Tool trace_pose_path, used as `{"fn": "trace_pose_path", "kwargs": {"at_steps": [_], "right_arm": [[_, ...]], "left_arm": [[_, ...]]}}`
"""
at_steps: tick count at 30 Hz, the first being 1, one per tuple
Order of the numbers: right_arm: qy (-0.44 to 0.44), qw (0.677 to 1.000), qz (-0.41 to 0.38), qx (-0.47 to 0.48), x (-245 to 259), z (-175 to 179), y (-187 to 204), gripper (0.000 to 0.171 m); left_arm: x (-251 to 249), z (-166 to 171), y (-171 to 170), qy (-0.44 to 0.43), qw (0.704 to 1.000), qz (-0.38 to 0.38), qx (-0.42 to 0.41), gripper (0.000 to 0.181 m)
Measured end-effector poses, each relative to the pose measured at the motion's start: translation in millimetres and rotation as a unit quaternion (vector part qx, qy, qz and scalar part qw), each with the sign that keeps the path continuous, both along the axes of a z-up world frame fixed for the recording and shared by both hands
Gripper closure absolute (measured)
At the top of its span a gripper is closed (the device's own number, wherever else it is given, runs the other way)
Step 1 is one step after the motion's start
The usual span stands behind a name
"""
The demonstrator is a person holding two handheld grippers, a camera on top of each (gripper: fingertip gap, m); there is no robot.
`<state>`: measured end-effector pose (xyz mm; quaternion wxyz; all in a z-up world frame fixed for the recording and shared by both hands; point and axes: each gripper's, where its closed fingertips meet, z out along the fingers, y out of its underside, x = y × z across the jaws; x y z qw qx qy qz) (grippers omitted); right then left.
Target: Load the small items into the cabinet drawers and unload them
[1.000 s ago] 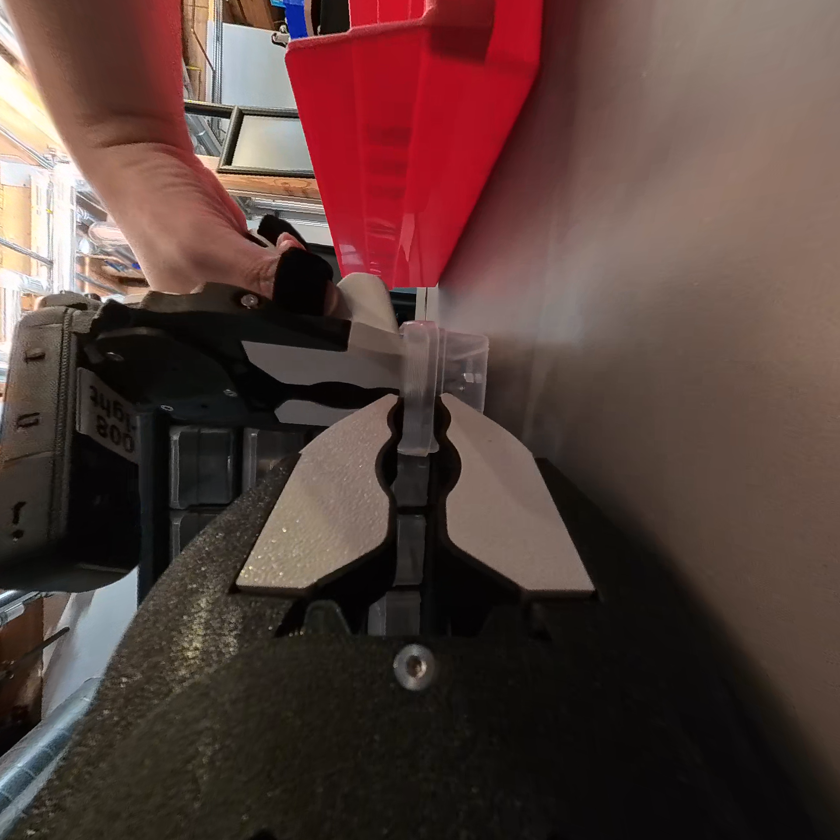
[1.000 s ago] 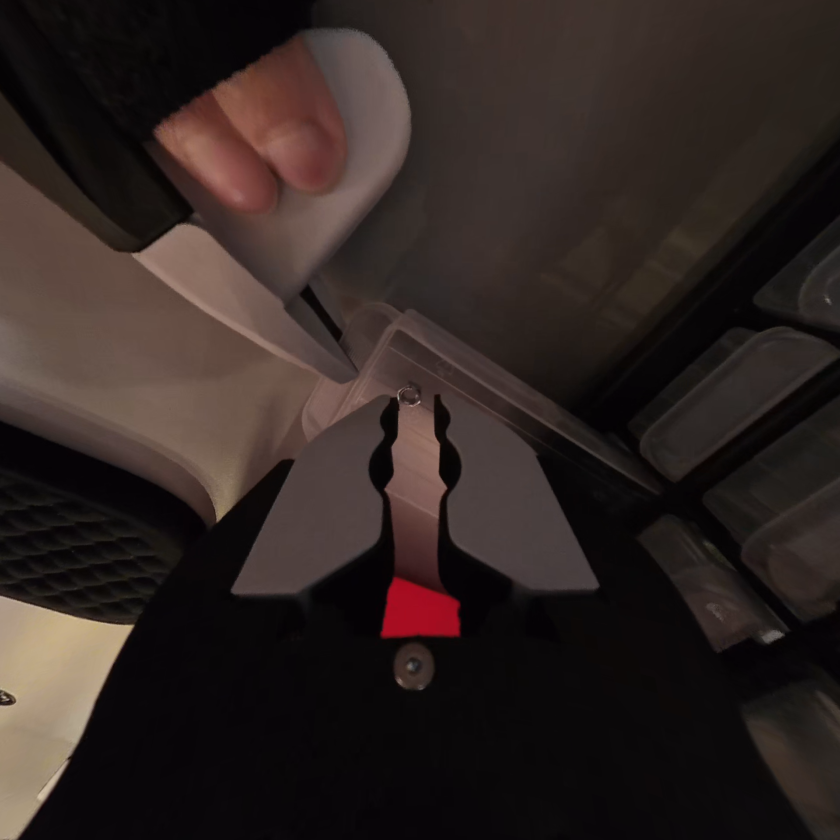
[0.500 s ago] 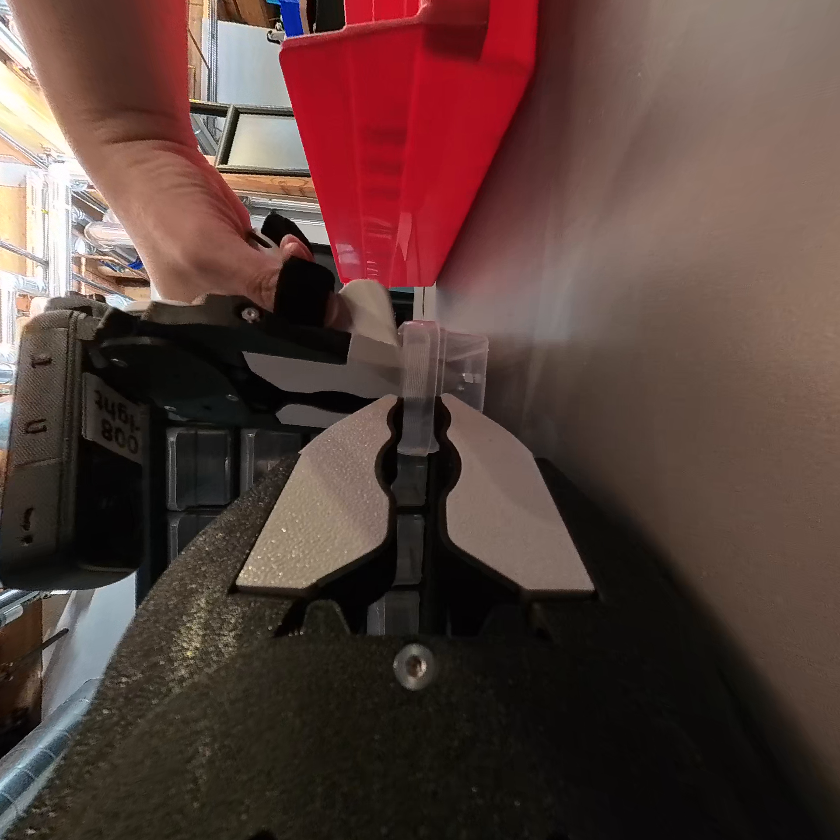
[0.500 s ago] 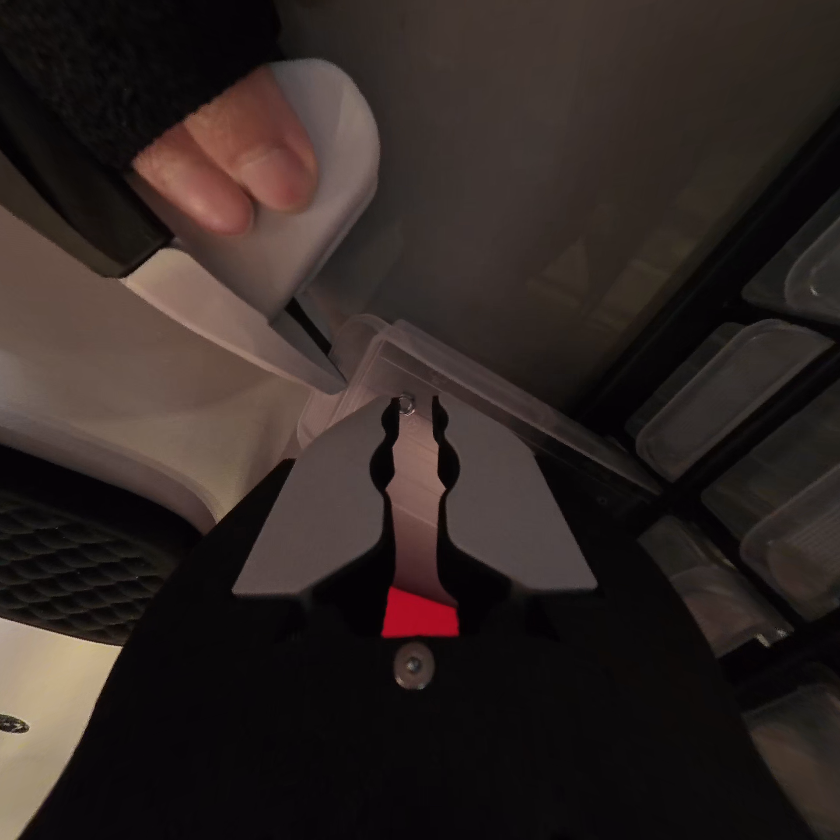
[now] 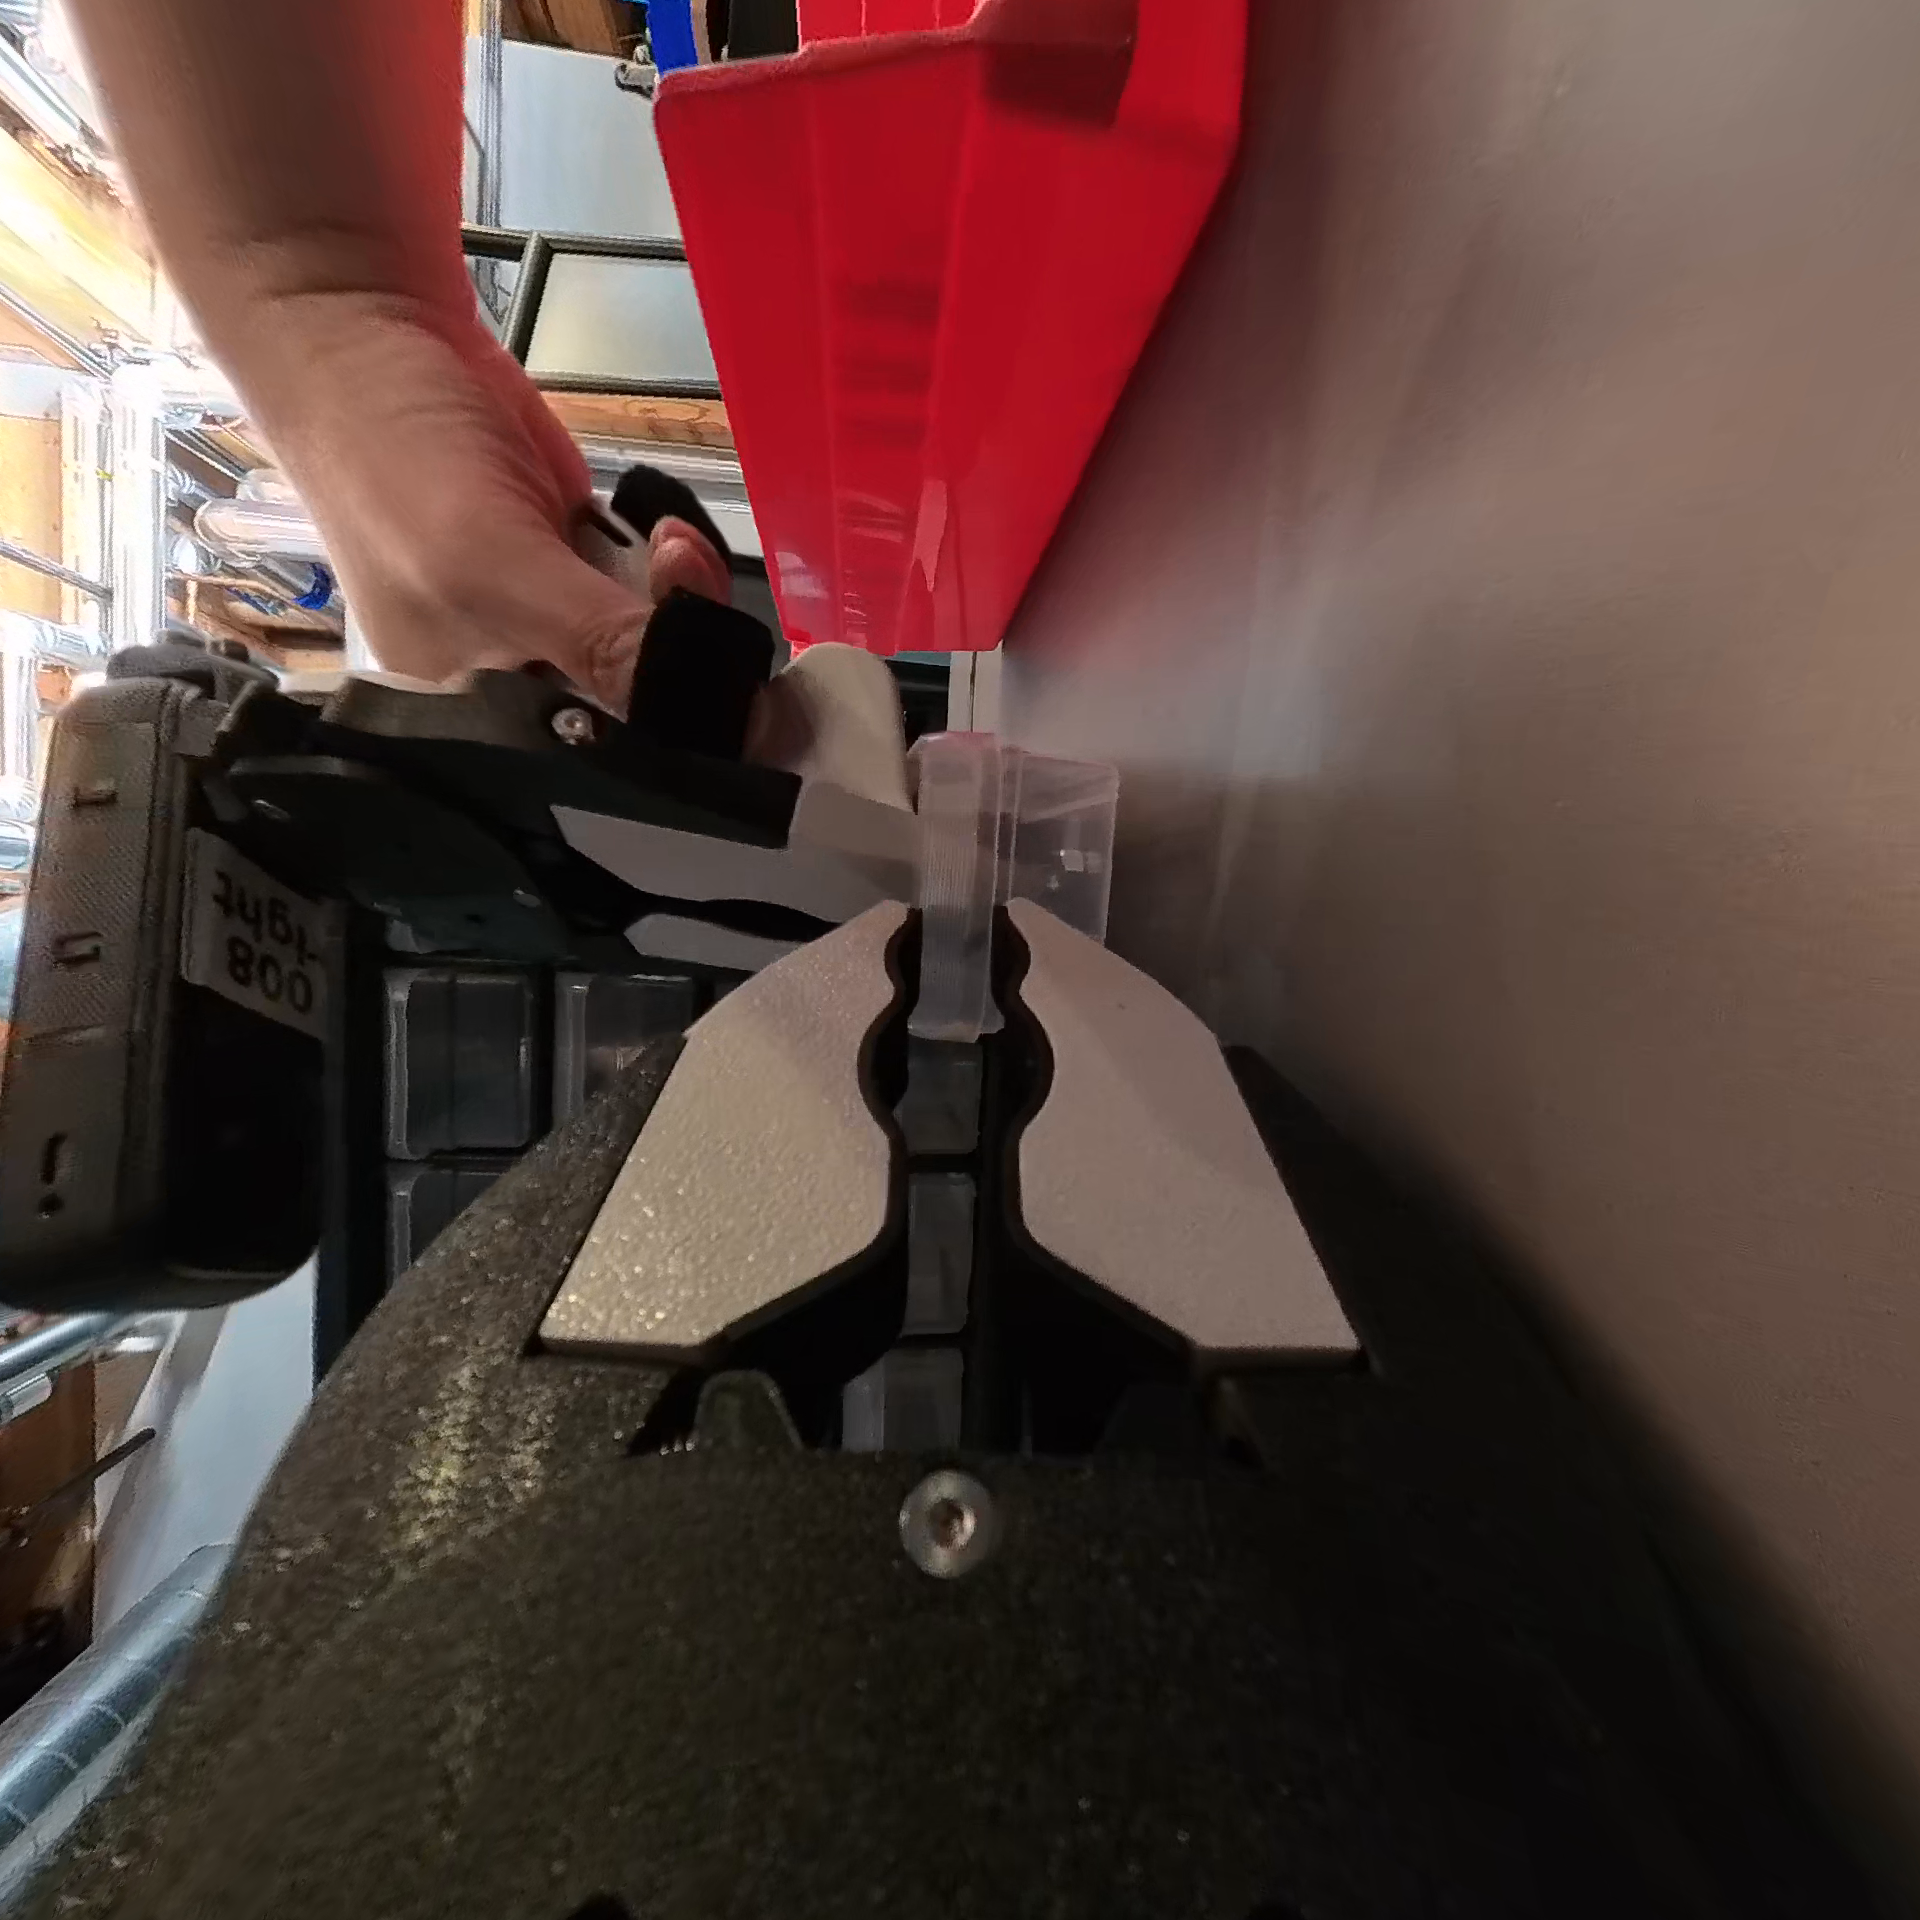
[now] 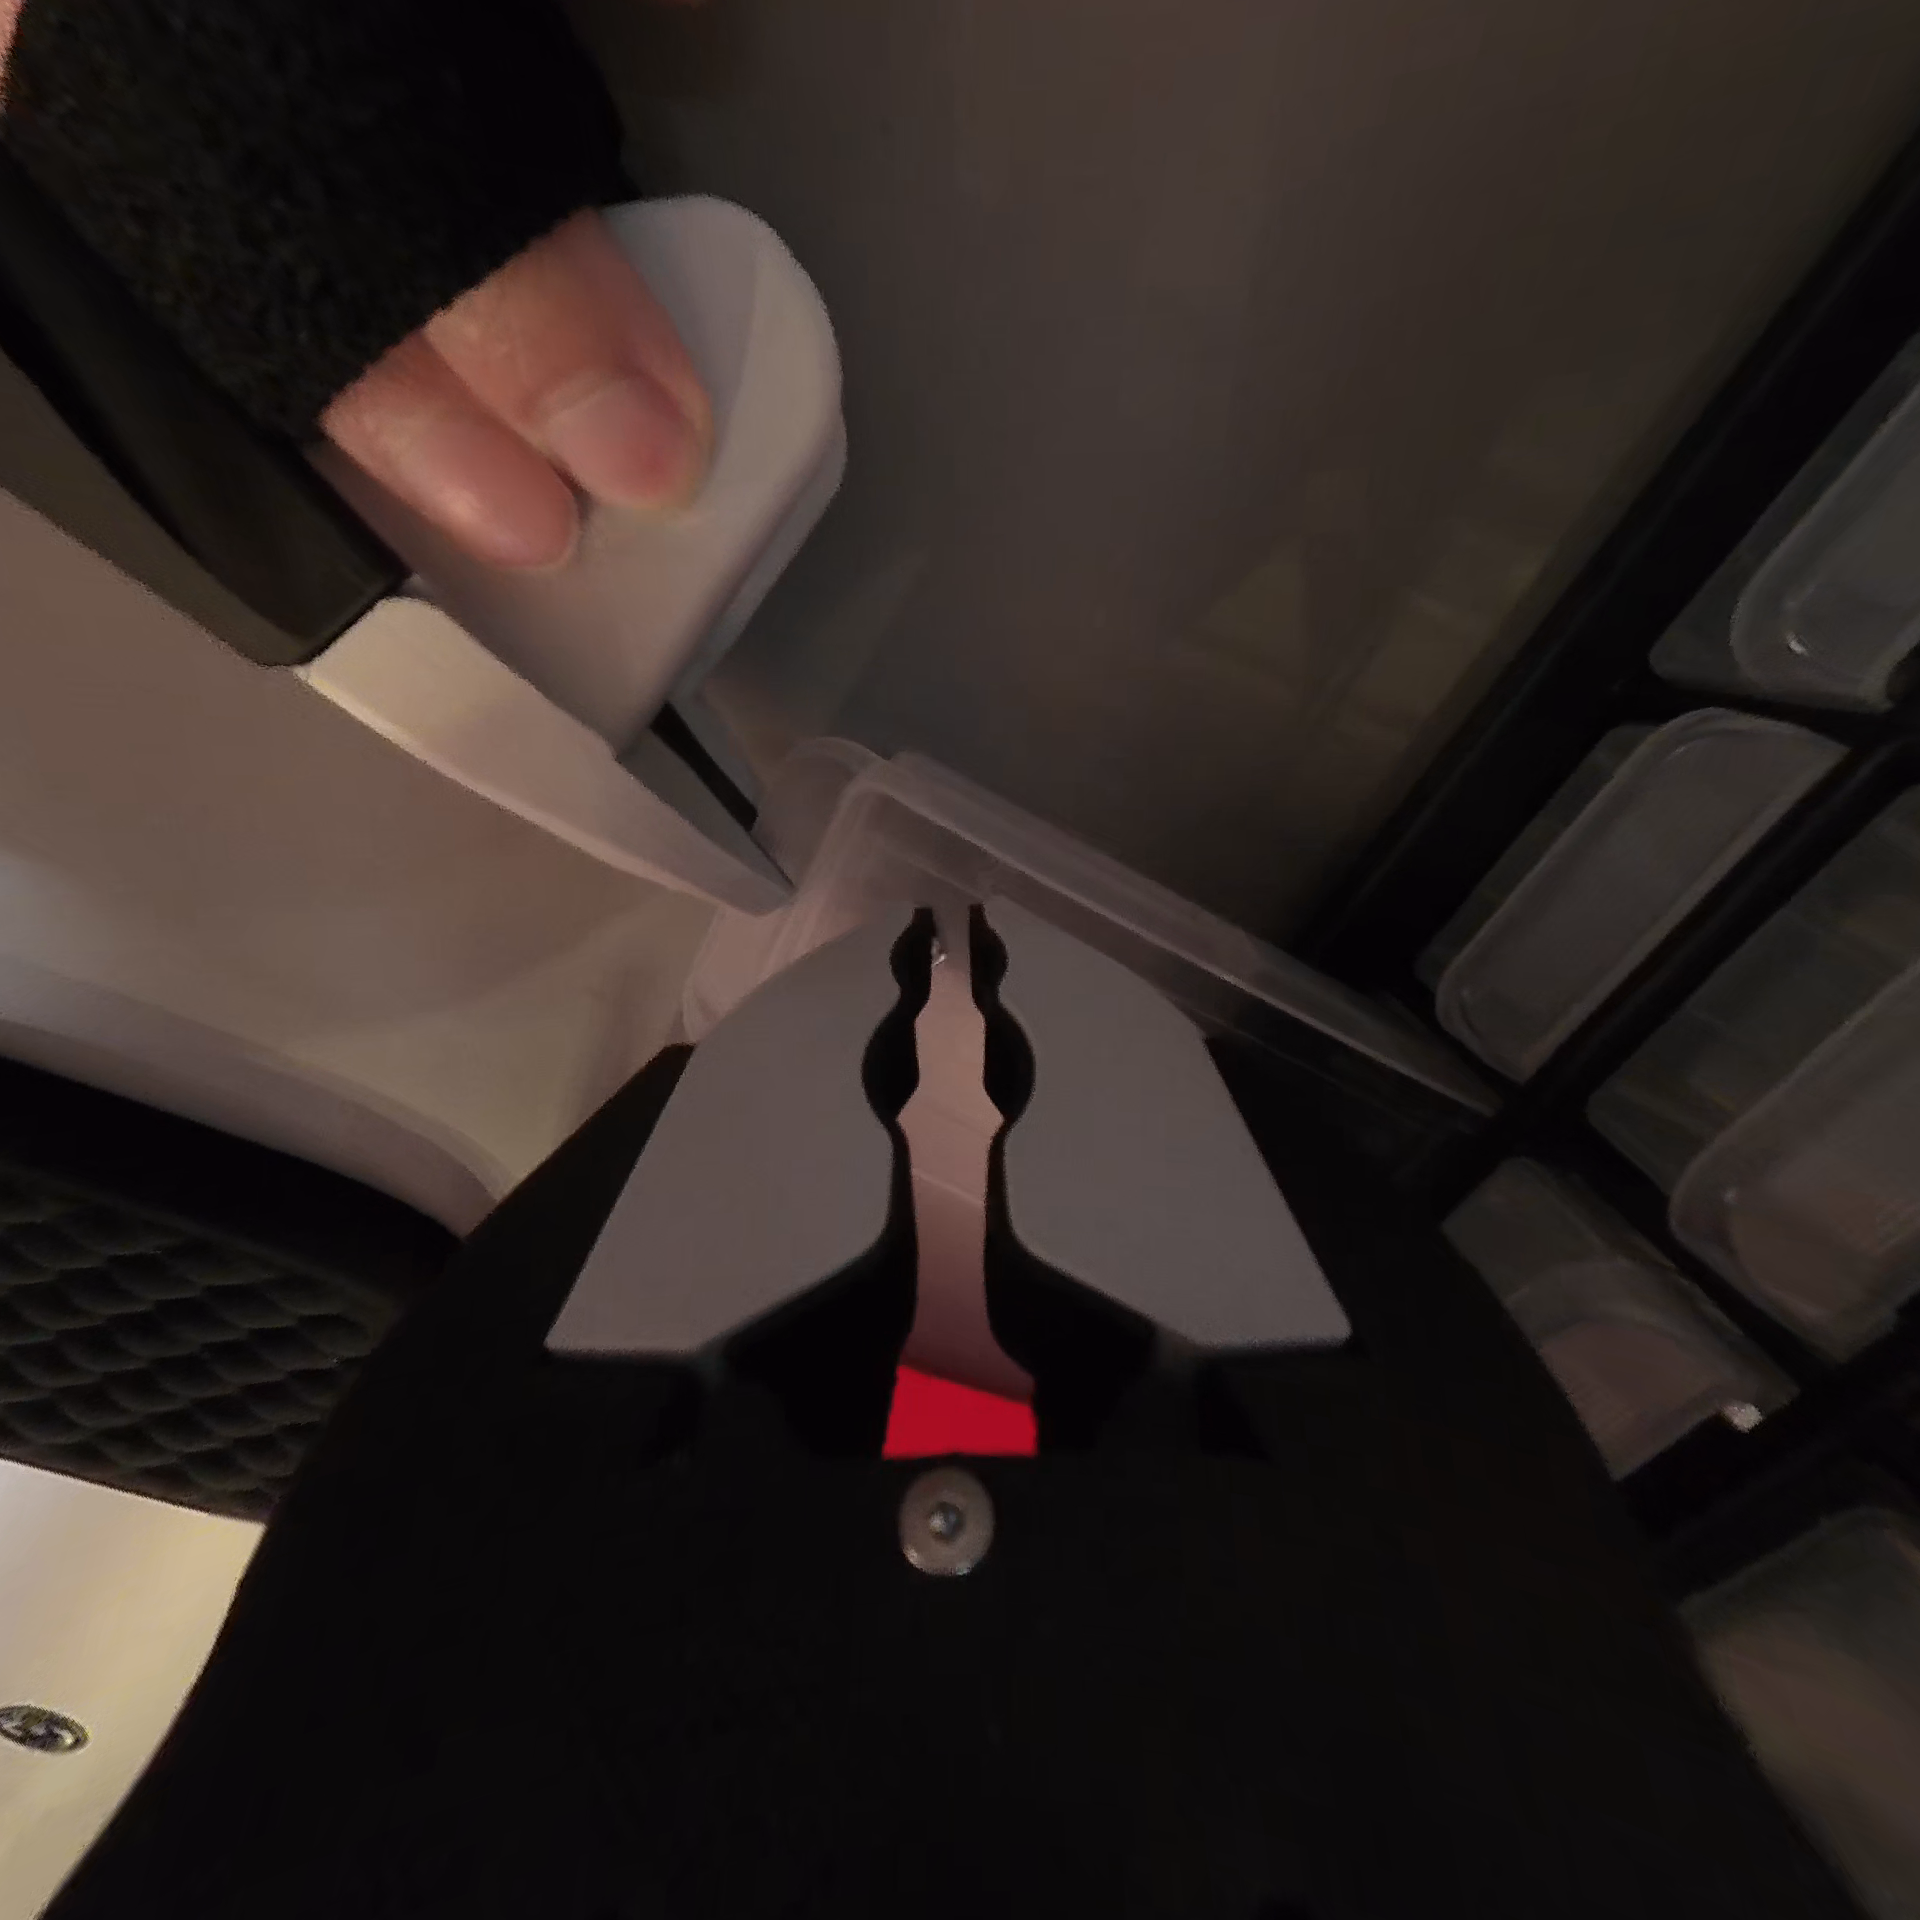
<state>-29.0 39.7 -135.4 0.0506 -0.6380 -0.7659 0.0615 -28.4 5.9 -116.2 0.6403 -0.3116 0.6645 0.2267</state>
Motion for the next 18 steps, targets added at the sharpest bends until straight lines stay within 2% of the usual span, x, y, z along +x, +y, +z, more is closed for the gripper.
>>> {"fn": "trace_pose_path", "kwargs": {"at_steps": [18], "right_arm": [[-0.016,0.999,0.017,-0.029,3,-1,-11,0.156]], "left_arm": [[2,-4,-8,0.008,1.0,-0.013,0.002,0.169]]}}
